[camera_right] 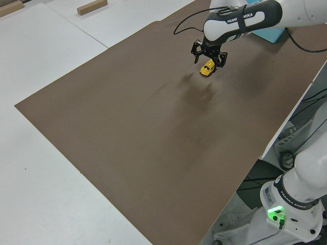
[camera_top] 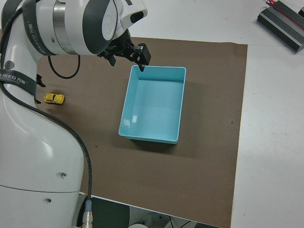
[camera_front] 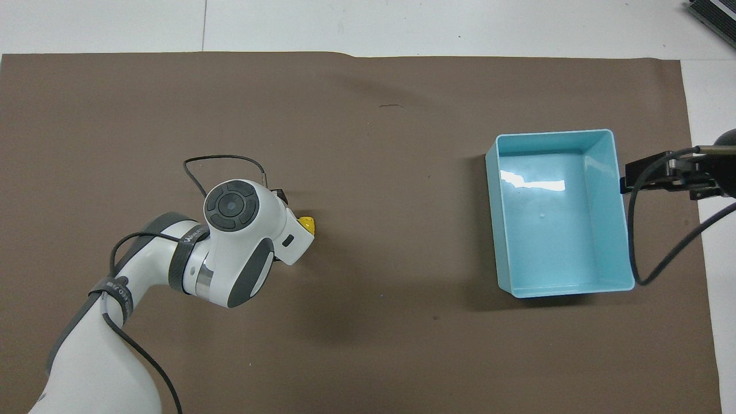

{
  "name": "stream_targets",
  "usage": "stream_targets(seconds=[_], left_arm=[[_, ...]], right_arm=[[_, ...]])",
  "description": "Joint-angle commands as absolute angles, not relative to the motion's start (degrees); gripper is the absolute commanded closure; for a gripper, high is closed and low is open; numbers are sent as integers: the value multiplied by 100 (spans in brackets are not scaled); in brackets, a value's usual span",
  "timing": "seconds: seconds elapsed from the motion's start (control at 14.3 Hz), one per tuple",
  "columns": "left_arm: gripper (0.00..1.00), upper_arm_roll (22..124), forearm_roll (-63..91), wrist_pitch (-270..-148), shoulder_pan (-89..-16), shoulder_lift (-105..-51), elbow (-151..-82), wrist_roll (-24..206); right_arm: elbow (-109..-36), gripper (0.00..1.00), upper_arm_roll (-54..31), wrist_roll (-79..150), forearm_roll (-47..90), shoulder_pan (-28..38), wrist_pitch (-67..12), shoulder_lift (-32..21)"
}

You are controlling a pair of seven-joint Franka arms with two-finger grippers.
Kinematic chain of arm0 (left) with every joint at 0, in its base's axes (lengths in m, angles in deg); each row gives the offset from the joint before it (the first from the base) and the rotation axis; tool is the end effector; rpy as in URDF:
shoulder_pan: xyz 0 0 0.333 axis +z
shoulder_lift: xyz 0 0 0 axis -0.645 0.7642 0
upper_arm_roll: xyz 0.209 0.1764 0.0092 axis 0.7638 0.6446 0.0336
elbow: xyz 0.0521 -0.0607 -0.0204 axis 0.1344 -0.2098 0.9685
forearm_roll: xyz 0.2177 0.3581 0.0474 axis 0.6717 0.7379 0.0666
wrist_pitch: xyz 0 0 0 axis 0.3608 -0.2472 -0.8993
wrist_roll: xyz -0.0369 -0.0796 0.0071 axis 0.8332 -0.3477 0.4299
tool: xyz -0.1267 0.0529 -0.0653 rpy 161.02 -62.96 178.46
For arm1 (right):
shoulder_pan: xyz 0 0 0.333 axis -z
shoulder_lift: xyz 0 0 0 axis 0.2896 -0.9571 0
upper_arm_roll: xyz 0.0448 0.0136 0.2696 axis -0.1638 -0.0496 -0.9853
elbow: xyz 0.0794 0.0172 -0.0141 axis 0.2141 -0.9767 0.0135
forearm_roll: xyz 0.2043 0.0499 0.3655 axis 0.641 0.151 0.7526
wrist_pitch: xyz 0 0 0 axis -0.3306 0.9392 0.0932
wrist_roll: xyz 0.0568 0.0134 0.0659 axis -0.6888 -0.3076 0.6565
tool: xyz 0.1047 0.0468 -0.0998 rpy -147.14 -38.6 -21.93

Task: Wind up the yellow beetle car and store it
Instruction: 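Push the yellow car toward the blue bin with the left gripper, then retract the left gripper while the right gripper moves toward the bin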

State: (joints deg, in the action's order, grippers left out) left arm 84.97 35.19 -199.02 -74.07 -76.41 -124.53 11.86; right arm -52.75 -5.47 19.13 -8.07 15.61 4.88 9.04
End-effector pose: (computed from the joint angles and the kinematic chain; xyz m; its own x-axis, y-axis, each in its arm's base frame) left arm 0.5434 -0.2536 0.2412 0.0752 -0.9968 0.0256 -0.9971 -0.0749 0.0107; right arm 0.5780 0.0253 0.5719 0.9950 -0.0993 -0.0056 -0.0994 -0.9948 -0.0213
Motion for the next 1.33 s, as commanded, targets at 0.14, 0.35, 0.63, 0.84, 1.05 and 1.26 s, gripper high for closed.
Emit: stream_targets(seconds=[0.14,0.35,0.63,0.84,1.05,1.26], left_arm=[[0,8598,3626,-19166,-7216,-7901,-11981,2103],[0,8685,3818,-19052,-7067,-8034,-11833,2299],[0,8888,3819,-18288,-6794,-8095,-11078,2982],[0,8932,3810,-17892,-6496,-8095,-10506,3895],[0,8950,3767,-17567,-6363,-8218,-10215,5325],[0,8967,3496,-17443,-6118,-8306,-10004,6891]], right_arm=[[-5240,0,-586,1849,-650,1640,545,897],[-5240,0,-586,1849,-650,1640,545,897],[-5249,0,-586,1849,-650,1640,545,897],[-5240,0,-586,1849,-650,1640,545,897],[-5249,0,-568,1849,-650,1648,615,906],[-5249,0,-568,1840,-650,1649,624,906]])
